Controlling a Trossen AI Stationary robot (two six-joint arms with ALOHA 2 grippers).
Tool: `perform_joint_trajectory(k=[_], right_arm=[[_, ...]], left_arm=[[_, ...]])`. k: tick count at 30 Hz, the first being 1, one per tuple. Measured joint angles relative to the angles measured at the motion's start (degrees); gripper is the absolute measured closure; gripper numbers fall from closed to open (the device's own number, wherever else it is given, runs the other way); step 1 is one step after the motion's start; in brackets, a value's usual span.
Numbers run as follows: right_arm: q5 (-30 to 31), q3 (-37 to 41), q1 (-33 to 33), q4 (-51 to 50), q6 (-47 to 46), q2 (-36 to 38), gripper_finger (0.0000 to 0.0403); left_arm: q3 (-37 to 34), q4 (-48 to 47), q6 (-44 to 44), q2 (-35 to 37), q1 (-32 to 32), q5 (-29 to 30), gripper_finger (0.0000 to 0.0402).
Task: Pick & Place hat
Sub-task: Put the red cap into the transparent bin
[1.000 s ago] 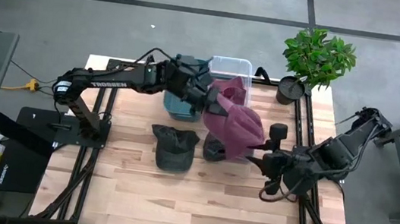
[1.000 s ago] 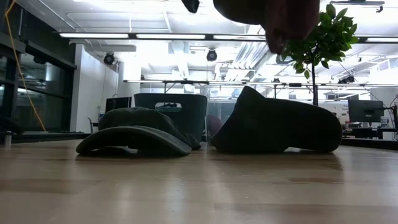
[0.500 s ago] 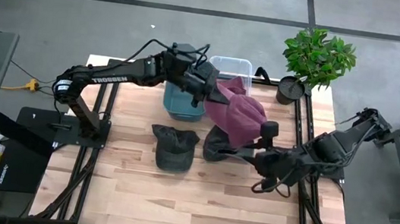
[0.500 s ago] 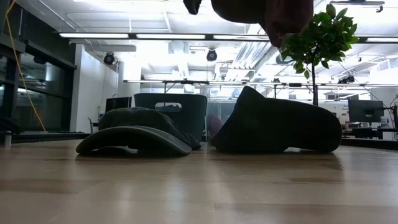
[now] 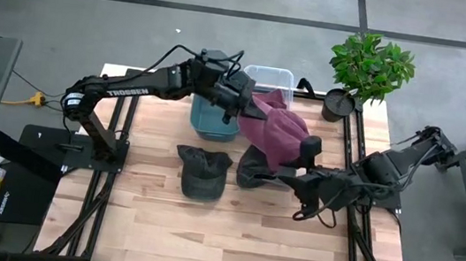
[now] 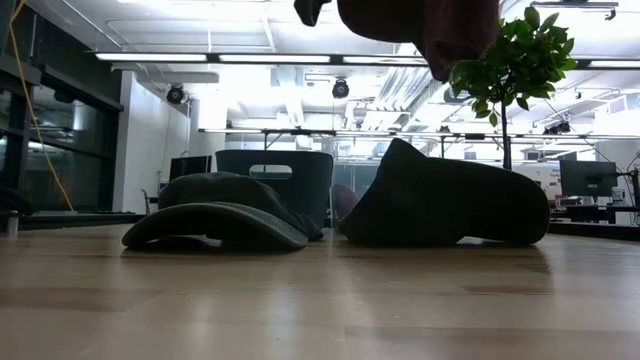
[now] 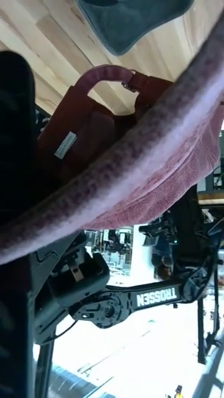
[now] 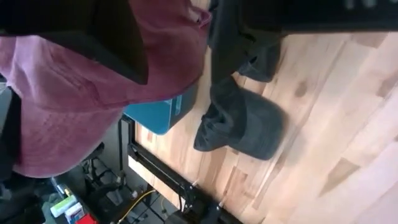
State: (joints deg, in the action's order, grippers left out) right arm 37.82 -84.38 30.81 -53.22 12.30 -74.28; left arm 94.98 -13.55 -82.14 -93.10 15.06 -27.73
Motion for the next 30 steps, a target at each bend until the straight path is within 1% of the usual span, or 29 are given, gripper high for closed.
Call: perform_joint_trajectory(k=[2,4,7,10,12,15,18,24,28,30], right_arm=[[0.5,0.0,-0.8,-0.5,1.5,0.0,0.0205],[2.6,0.0,-1.2,-0.6,4.4,0.0,0.0175],[9.8,0.0,-1.2,-0.8,12.2,0.0,0.0140],[15.8,0.0,-1.2,-1.0,21.6,0.0,0.0122],[18.7,0.0,-1.2,-1.1,25.8,0.0,0.0120],[19.5,0.0,-1.2,-1.9,29.9,0.0,0.0121],[21.5,0.0,-1.6,-3.5,31.6,0.0,0.0122],[20.6,0.0,-2.4,-10.0,31.9,0.0,0.0123],[19.4,0.0,-3.9,-9.9,31.9,0.0,0.0123],[20.0,0.0,-4.9,-9.3,33.4,0.0,0.0123]], left_arm=[[0.0,0.0,-0.4,0.0,0.8,0.0,0.0401],[0.0,-0.1,-0.7,0.0,1.6,0.0,0.0401],[0.0,-0.1,-1.4,0.0,3.0,0.0,0.0401],[0.0,-0.4,-2.1,0.0,4.2,-0.1,0.0401],[0.0,-0.3,-2.2,0.0,4.7,-0.1,0.0401],[0.0,-0.3,-2.2,0.0,5.1,-0.9,0.0401],[0.0,0.1,-2.4,0.0,5.3,-2.6,0.0401],[0.0,0.1,-2.7,0.0,5.2,-3.2,0.0401],[0.0,0.2,-2.6,0.0,5.2,-3.5,0.0401],[0.0,0.6,-2.7,0.0,5.2,-4.4,0.0401]])
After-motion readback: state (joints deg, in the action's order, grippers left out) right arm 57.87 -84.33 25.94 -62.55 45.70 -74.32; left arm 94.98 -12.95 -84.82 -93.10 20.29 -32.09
